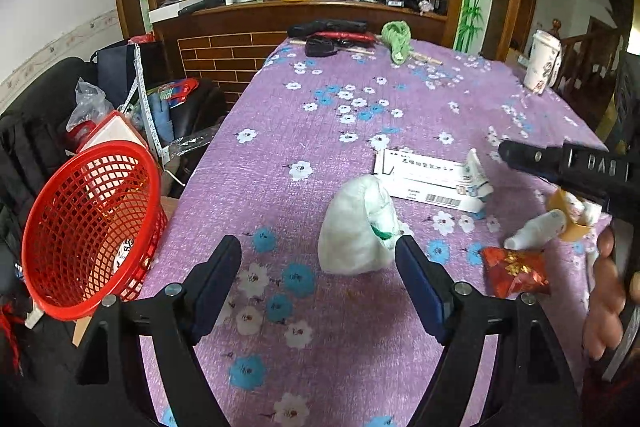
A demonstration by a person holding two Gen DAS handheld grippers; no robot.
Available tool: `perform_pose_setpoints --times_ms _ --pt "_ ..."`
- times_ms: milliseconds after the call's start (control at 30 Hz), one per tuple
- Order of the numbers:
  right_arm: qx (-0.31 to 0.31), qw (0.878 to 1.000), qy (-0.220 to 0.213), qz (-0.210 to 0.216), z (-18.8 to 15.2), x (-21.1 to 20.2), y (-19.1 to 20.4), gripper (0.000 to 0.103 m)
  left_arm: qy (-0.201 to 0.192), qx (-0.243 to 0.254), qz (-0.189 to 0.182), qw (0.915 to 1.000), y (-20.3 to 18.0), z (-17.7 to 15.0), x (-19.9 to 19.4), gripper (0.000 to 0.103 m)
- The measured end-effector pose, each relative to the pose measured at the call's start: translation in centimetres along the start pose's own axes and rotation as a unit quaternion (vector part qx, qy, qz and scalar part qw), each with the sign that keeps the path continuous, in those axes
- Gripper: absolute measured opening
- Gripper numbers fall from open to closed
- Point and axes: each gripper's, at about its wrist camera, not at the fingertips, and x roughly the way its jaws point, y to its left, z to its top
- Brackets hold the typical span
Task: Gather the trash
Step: 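Grasp the white cloth with left tool while right tool grasps white paper scrap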
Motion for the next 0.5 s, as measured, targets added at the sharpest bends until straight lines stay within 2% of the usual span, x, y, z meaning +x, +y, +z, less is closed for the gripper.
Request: perform_pose_setpoints --times_ms 233,267,300,333,467,500 --pt "-0.028 0.999 0.015 -0.037 -0.4 2.4 0.2 0.025 0.019 -0.011 -0.01 0.9997 -0.3 1.0 2.5 0.078" --pt "-0.026 0.999 0.024 -0.037 -0.4 2.8 0.0 0.023 0.023 -0.011 -0.012 0.9996 -0.5 1.1 3.0 0.078" --pt "-0.025 0.998 0.028 -0.04 -0.5 3.0 -0.1 0.014 0.026 -0.011 -0.011 0.9995 -0.6 1.0 3.4 0.078" --pt "-0.026 0.998 0.034 -0.045 -0.5 3.3 -0.2 0.009 0.028 -0.01 -0.009 0.9995 -0.7 1.1 3.6 0.078" --pt "-0.025 0.998 0.033 -0.038 -0.6 3.0 -0.3 0.007 0.03 -0.013 -0.005 0.9995 -0.6 0.9 4.5 0.077" --pt "-0.028 0.998 0.029 -0.04 -0.7 2.8 -0.2 0.006 0.03 -0.015 -0.006 0.9994 -0.5 1.0 4.5 0.071"
